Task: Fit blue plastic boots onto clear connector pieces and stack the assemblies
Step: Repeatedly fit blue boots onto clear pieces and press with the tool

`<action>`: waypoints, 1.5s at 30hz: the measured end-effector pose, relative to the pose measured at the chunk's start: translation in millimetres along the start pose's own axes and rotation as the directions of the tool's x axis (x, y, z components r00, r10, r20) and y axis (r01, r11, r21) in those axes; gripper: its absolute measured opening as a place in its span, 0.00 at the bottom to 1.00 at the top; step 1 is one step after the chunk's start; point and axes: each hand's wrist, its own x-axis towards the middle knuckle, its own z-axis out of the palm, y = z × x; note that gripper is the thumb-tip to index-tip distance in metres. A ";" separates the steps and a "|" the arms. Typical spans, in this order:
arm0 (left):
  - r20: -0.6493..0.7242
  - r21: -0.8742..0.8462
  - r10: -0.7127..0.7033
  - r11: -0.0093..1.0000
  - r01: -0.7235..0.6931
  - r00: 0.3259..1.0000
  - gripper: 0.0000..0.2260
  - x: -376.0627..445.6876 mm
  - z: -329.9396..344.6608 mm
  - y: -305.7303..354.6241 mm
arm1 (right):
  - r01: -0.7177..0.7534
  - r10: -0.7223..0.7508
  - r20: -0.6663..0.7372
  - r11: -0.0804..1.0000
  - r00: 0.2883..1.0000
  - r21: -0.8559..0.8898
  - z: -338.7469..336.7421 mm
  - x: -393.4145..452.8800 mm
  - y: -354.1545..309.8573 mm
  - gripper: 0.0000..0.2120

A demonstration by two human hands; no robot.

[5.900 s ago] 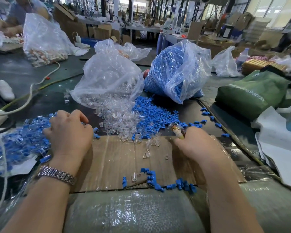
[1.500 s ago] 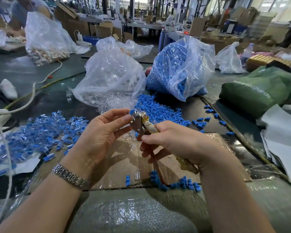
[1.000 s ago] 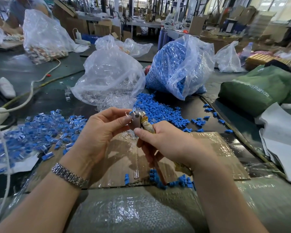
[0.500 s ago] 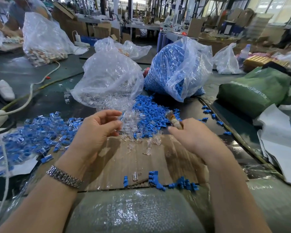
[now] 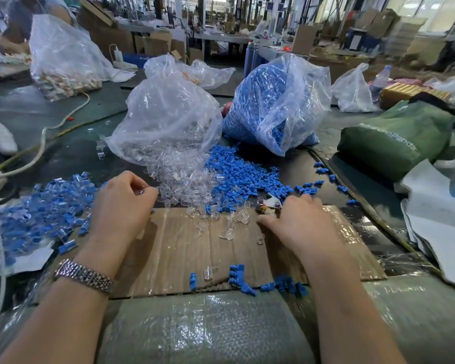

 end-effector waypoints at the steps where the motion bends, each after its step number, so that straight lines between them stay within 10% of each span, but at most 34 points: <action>1: -0.022 0.043 0.000 0.999 0.001 1.000 0.03 0.2 -0.7 -0.6 | 0.003 -0.002 -0.031 1.000 1.000 0.024 -0.9 -0.8 -2.1 0.31; 8: -0.048 0.268 -0.003 0.963 0.015 0.999 0.08 1.2 -9.1 -5.7 | 0.448 -0.406 -0.197 0.848 0.892 0.281 1.0 -3.0 -36.7 0.08; 12: -0.009 0.393 0.054 0.918 -0.046 0.999 0.18 -1.0 -7.7 -0.5 | 0.539 -0.494 -0.232 0.815 0.838 0.213 12.5 3.2 -48.3 0.11; 17: 0.147 0.141 0.321 0.929 -0.341 0.936 0.10 -11.2 4.4 9.6 | 0.547 -0.537 -0.130 0.835 0.834 0.064 21.4 10.0 -57.5 0.17; 22: 0.360 0.056 0.410 0.887 -0.458 0.838 0.16 -18.9 17.5 14.7 | 0.529 -0.519 -0.142 0.754 0.843 0.389 18.0 8.1 -55.2 0.13; 28: 0.379 0.057 0.407 0.886 -0.460 0.831 0.10 -17.1 18.2 13.7 | 0.437 -0.429 -0.084 0.889 0.899 0.137 15.9 13.8 -51.4 0.11; 45: 0.569 -0.182 0.412 0.907 -0.379 0.712 0.09 -20.9 1.8 16.8 | 0.499 -0.490 -0.095 0.853 0.867 0.156 16.1 4.1 -43.2 0.05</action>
